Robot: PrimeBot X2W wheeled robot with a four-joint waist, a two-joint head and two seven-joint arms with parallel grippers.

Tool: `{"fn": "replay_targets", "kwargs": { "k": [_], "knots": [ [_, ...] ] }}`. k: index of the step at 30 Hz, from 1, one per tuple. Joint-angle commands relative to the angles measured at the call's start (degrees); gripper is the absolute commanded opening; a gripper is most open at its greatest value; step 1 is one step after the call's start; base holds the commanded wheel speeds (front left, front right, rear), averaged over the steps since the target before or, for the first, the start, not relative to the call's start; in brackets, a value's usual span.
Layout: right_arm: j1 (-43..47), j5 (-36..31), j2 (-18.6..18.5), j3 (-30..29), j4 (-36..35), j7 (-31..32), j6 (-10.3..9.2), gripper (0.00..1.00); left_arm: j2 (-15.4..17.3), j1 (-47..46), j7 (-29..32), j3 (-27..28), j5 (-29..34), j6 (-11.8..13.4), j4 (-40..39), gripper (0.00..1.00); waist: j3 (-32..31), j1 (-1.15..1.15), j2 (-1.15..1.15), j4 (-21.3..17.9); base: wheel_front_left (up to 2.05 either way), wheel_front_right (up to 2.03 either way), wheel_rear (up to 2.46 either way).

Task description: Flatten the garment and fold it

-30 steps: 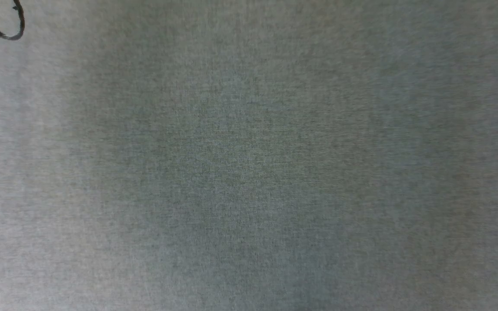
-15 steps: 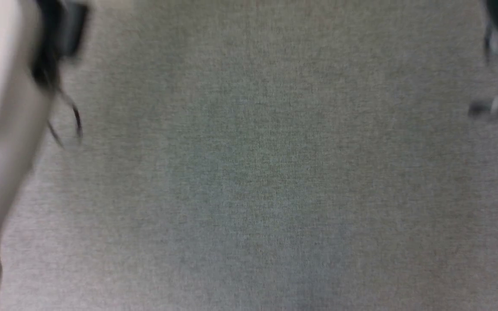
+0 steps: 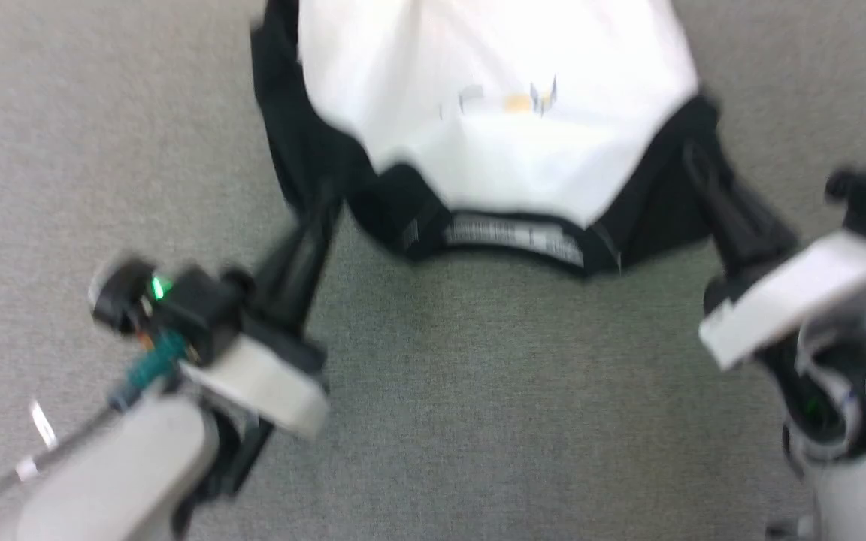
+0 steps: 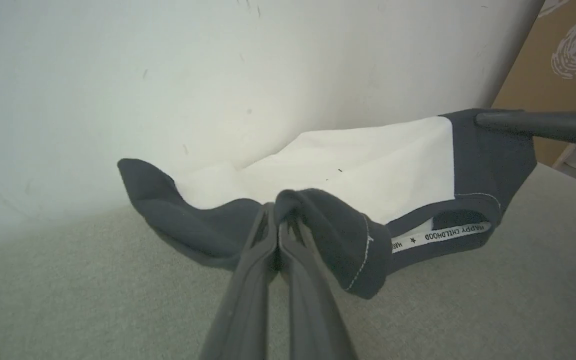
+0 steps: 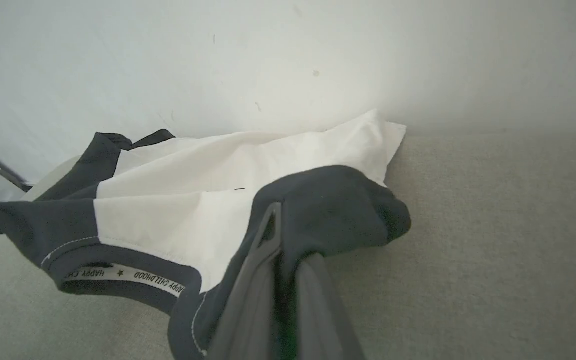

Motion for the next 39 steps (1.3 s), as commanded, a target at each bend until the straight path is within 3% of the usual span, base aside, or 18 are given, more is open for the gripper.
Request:
{"fn": "replay_targets", "kwargs": {
  "k": [1, 17, 28, 39],
  "knots": [
    [2.99, 0.25, 0.87, -0.85, -0.7, 0.01, -0.03, 0.0, 0.95, 2.72, 0.42, -1.02, -0.46, 0.64, -0.49, 0.0, -5.29, 0.03, 0.0, -0.75, 0.0, 0.0, 0.0],
    [27.12, 1.68, 2.3, -3.96, -3.28, 8.01, -0.03, 0.0, 4.48, 20.78, 8.5, -9.12, -7.78, 3.64, -2.45, 0.0, -16.85, 0.03, 0.0, -1.48, 0.0, 0.0, 0.0],
    [34.89, 2.12, 3.11, -5.84, -10.02, 13.06, -0.03, 0.0, 6.87, 25.66, 12.48, -10.67, -11.68, 5.03, -7.97, 0.0, -21.24, 0.03, 0.0, -0.68, 0.0, 0.0, 0.0],
    [41.4, 2.44, 4.84, -7.53, -19.15, 19.22, -0.03, 0.0, 11.19, 29.99, 16.74, -11.46, -14.89, 8.14, -16.23, 0.0, -23.99, 0.03, 0.0, -0.82, 0.0, 0.0, 0.0]
  ]
}}
